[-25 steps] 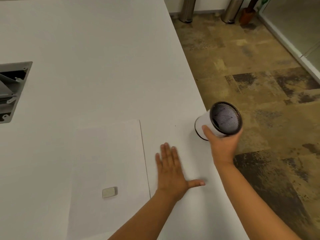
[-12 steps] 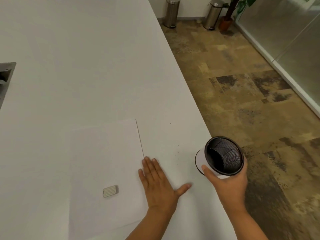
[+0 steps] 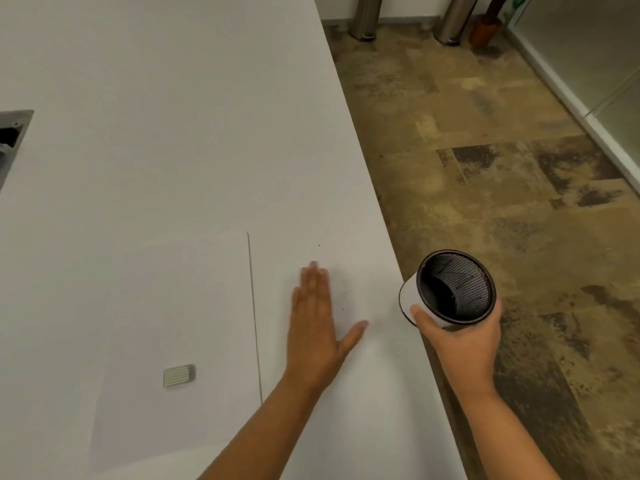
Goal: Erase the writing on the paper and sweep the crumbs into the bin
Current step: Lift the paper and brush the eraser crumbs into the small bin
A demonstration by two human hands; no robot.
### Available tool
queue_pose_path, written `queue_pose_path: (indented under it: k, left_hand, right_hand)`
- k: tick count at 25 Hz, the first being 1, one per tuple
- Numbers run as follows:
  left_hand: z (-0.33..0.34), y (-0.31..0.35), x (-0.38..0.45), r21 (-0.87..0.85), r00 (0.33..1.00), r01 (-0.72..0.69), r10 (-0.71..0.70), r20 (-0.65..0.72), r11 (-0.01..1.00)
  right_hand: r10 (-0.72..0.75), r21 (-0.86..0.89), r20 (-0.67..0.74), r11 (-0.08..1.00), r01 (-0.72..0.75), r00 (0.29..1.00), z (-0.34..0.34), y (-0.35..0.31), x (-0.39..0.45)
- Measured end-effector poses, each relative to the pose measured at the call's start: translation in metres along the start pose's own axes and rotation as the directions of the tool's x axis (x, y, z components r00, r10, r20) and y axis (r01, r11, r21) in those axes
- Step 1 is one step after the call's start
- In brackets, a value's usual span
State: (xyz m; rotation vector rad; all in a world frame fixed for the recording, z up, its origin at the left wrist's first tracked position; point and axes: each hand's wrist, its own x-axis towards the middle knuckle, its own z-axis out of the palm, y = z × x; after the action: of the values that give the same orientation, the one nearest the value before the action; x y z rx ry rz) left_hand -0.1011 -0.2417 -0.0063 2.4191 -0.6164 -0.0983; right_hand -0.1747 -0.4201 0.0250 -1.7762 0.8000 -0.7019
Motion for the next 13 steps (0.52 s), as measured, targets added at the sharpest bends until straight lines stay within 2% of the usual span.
queue_pose_path:
  k: [2,3,5,9,13]
  left_hand:
    - [0.001,-0.005,-0.030,0.036,0.973,0.193,-0.186,-0.137,0.981]
    - [0.005,-0.004,-0.046,0.084,0.959,0.259,-0.246,-0.141,0.962]
    - [0.017,0.001,-0.060,0.221,0.948,0.317,-0.312,-0.059,0.922]
    - [0.034,0.006,-0.005,0.283,0.938,0.335,-0.347,-0.009,0.899]
    - [0.039,0.001,0.080,0.254,0.965,0.243,-0.260,0.038,0.936]
  right_hand:
    - [0.021,-0.008,-0.024,1.000,-0.021,1.000,-0.007,0.006,0.009]
    - [0.034,-0.003,-0.032,0.999,-0.034,0.999,-0.010,0.010,0.011]
    - [0.056,0.005,-0.039,0.998,-0.056,0.998,-0.013,0.014,0.009]
    - [0.048,-0.032,-0.032,0.998,-0.049,0.998,-0.006,0.017,0.002]
    - [0.036,-0.016,0.007,0.999,-0.036,0.999,0.005,0.010,0.002]
